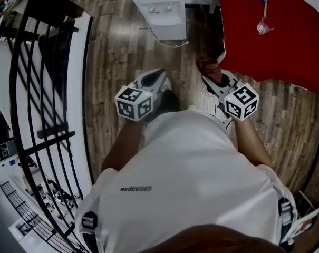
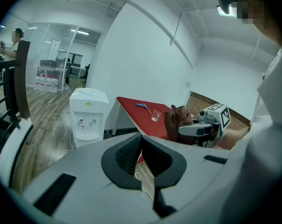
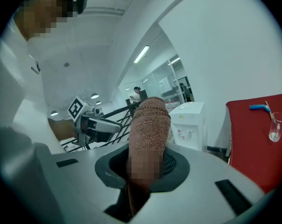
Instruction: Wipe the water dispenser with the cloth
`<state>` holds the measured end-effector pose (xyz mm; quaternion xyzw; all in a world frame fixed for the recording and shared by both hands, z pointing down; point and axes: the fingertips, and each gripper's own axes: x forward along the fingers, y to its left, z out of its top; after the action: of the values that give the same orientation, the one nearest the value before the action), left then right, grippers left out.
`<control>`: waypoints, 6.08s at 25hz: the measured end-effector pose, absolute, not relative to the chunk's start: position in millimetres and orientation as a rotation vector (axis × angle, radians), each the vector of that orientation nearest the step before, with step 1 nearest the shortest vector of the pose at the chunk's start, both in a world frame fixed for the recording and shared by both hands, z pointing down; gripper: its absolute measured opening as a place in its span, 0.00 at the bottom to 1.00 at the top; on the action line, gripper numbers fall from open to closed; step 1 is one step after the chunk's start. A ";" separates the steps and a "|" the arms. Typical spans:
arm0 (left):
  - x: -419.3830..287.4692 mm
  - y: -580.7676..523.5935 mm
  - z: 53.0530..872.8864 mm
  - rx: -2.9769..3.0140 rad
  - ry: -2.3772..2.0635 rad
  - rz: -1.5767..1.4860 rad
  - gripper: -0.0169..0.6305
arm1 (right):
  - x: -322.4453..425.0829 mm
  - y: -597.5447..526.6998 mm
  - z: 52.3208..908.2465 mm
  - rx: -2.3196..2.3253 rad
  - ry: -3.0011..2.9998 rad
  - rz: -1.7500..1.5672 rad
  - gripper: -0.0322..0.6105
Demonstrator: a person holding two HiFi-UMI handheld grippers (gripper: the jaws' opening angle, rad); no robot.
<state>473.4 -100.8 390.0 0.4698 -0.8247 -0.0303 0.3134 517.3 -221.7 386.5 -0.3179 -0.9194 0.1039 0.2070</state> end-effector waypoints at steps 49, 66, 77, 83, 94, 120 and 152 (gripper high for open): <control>35.9 -206.6 407.7 1.295 -2.176 0.254 0.01 | 22.1 -346.1 437.0 -0.623 -2.522 -0.416 0.13; 2.9 -217.8 423.5 1.213 -2.104 0.281 0.01 | -158.2 -392.6 491.5 -0.616 -2.335 -0.885 0.13; -15.0 -202.8 410.5 1.186 -2.143 0.260 0.01 | -163.5 -373.5 503.2 -0.755 -2.190 -1.129 0.13; -9.6 -214.7 414.7 1.211 -2.131 0.246 0.01 | -113.0 -363.2 511.8 -0.884 -2.140 -1.123 0.13; -14.5 -236.0 415.9 1.278 -2.128 0.246 0.01 | -28.9 -336.1 510.8 -1.048 -2.066 -1.168 0.13; -24.2 -256.5 418.4 1.338 -2.095 0.328 0.01 | 24.7 -334.3 474.0 -0.940 -2.237 0.697 0.13; -49.1 -261.8 426.0 1.303 -2.057 0.439 0.01 | -34.0 -372.3 720.8 -0.364 -1.840 1.250 0.13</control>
<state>-49.1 -261.8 426.0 0.4976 -0.7855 0.1677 0.3275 -34.0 -372.3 720.8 -0.1459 -0.7372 0.5008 0.4294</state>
